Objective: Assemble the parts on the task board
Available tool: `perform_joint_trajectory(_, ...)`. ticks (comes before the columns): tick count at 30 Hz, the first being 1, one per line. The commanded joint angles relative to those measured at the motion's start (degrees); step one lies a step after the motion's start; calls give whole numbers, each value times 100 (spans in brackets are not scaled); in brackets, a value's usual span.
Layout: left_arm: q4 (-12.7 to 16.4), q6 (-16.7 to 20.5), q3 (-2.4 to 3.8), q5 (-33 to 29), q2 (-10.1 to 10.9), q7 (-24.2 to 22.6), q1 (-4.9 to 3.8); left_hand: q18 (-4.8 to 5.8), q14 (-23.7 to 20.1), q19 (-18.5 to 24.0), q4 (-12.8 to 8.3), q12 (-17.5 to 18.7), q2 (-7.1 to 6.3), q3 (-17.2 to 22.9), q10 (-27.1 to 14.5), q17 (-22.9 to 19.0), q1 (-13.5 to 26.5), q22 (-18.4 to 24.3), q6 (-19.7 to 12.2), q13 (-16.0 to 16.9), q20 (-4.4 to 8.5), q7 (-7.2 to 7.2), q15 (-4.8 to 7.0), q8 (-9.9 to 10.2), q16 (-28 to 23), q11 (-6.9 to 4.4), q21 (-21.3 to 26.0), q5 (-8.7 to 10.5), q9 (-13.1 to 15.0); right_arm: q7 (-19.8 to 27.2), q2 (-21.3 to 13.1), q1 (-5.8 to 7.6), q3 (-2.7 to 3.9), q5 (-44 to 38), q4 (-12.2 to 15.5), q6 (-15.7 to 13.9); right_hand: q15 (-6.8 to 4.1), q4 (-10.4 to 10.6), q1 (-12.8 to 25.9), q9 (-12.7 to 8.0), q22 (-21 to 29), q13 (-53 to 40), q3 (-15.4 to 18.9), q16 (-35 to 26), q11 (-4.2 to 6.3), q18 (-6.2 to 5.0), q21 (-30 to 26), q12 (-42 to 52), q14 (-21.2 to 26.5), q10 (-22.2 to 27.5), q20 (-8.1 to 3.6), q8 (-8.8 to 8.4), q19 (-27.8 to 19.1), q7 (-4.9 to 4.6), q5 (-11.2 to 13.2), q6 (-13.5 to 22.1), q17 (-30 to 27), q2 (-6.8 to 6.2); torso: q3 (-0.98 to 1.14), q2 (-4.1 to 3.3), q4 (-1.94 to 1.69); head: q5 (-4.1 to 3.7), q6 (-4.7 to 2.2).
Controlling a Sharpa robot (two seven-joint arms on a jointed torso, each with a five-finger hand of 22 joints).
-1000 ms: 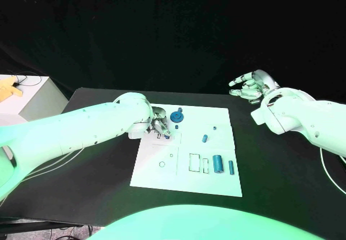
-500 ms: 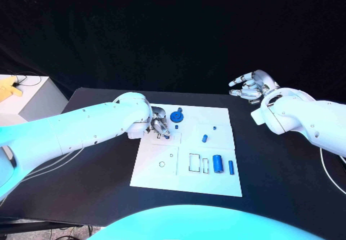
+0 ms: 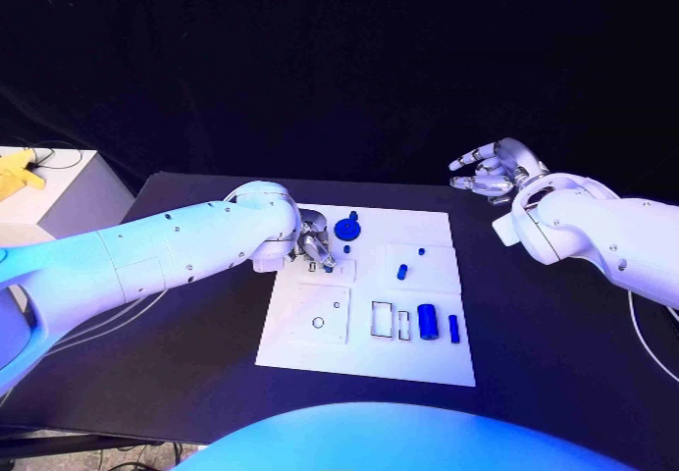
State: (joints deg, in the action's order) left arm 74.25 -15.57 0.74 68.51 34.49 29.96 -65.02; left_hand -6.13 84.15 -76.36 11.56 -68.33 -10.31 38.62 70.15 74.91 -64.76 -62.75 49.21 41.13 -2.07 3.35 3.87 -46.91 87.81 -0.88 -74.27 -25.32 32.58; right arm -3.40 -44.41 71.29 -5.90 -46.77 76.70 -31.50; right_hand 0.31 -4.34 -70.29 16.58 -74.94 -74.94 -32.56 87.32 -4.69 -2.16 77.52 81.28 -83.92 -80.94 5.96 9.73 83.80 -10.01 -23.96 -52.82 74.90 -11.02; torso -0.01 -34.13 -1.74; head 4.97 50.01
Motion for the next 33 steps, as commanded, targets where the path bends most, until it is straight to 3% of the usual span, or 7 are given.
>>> perform_joint_trajectory(1,0,-82,4,34,-17,-26,1,35,460,-57,-1241,-7,51,1194,46,1080,-8,-11,40,0,0,3,43,-10,25,-13,-20,-20,-9,25,0,-4,1,-26,6,79,-13,12,-30,-5,-946,-472,7,-26,-5,-52,-19,-21,-461,40,-14,20,221,14,-24,41,994,-36,1,-3,-1,-5,-1)
perform_joint_trajectory(18,-49,-154,4,27,-56,-16,3,37,460,-62,-1249,-4,51,1200,48,1081,-9,-22,45,2,1,3,43,-3,25,-13,-27,-18,-8,21,3,-7,0,-26,13,94,-13,12,-30,-5,-946,-472,7,-26,-5,-52,-19,-21,-461,40,-14,20,221,14,-24,41,994,-36,-6,-5,-1,-4,-1)
perform_joint_trajectory(33,-171,-73,1,39,-179,-18,67,38,458,-63,-1247,0,54,1204,50,1074,-3,-24,51,1,1,4,43,4,21,-12,-29,-17,-7,17,-3,-7,0,-26,31,102,-13,27,-30,-7,-942,-469,14,-28,-6,-52,-25,-24,-461,42,-15,31,223,13,-22,48,993,-39,-2,-11,5,-21,-1)
